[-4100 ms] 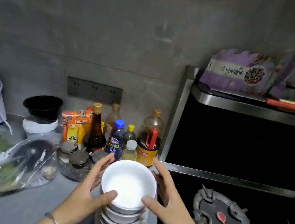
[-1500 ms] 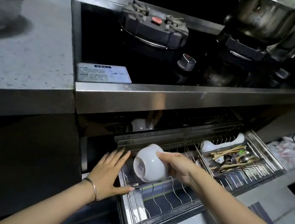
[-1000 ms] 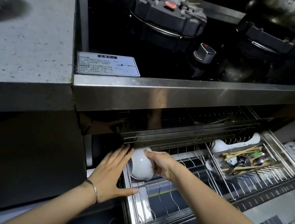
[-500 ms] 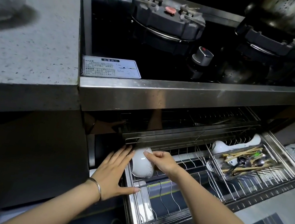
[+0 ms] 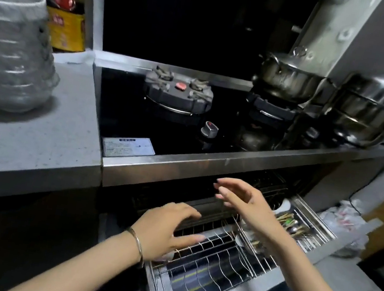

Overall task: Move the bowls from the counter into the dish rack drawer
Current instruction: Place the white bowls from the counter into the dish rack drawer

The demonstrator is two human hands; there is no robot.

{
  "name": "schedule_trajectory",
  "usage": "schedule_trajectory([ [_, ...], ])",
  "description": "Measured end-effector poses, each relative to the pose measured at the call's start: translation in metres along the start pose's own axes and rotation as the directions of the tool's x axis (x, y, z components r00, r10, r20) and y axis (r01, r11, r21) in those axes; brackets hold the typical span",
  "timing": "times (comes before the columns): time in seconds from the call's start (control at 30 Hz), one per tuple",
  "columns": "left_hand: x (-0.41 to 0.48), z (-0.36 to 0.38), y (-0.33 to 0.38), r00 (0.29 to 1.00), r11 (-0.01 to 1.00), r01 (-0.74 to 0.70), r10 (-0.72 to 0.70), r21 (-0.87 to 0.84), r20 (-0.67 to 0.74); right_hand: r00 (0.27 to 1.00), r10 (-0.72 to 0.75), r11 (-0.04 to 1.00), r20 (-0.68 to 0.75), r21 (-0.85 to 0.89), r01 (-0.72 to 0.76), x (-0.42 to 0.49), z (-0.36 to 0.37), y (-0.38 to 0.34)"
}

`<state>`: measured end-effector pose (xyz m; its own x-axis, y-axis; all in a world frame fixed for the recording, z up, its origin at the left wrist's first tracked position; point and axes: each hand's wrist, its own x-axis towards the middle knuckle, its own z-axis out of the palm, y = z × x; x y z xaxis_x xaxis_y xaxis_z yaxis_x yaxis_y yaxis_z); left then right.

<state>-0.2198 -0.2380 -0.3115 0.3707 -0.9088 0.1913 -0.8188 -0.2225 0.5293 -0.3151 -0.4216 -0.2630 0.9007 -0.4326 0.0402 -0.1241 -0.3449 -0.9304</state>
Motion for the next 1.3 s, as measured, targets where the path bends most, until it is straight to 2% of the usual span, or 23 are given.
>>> schedule_trajectory([
  [0.13, -0.007, -0.081, 0.038, 0.961, 0.987, -0.162, 0.161, 0.011, -0.225, 0.977, -0.210, 0.977, -0.027, 0.024, 0.211, -0.008, -0.003, -0.077],
  [0.23, -0.022, -0.144, 0.045, 0.903, 0.976, -0.200, 0.217, 0.085, -0.370, 0.938, -0.347, 0.938, 0.012, -0.004, 0.347, -0.004, 0.013, -0.130],
  [0.43, -0.067, -0.247, 0.019, 0.806, 0.972, -0.065, 0.184, 0.225, -0.562, 0.867, -0.477, 0.875, 0.147, -0.013, 0.484, 0.026, 0.071, -0.198],
  [0.63, -0.111, -0.312, -0.024, 0.728, 0.962, 0.101, 0.103, 0.254, -0.678, 0.804, -0.544, 0.824, 0.239, -0.026, 0.566, 0.065, 0.133, -0.237],
  [0.77, -0.128, -0.337, -0.052, 0.675, 0.976, 0.142, 0.026, 0.164, -0.737, 0.790, -0.566, 0.814, 0.233, 0.007, 0.581, 0.088, 0.166, -0.259],
  [0.93, -0.119, -0.360, -0.073, 0.599, 0.989, 0.105, -0.144, -0.101, -0.788, 0.780, -0.592, 0.799, 0.204, 0.023, 0.601, 0.114, 0.191, -0.289],
  [1.13, -0.094, -0.378, -0.091, 0.607, 0.957, 0.047, -0.256, -0.287, -0.753, 0.772, -0.572, 0.816, 0.278, 0.100, 0.569, 0.139, 0.212, -0.312],
  [1.3, -0.084, -0.385, -0.100, 0.616, 0.950, 0.068, -0.280, -0.305, -0.736, 0.789, -0.580, 0.812, 0.202, 0.221, 0.540, 0.148, 0.222, -0.317],
])
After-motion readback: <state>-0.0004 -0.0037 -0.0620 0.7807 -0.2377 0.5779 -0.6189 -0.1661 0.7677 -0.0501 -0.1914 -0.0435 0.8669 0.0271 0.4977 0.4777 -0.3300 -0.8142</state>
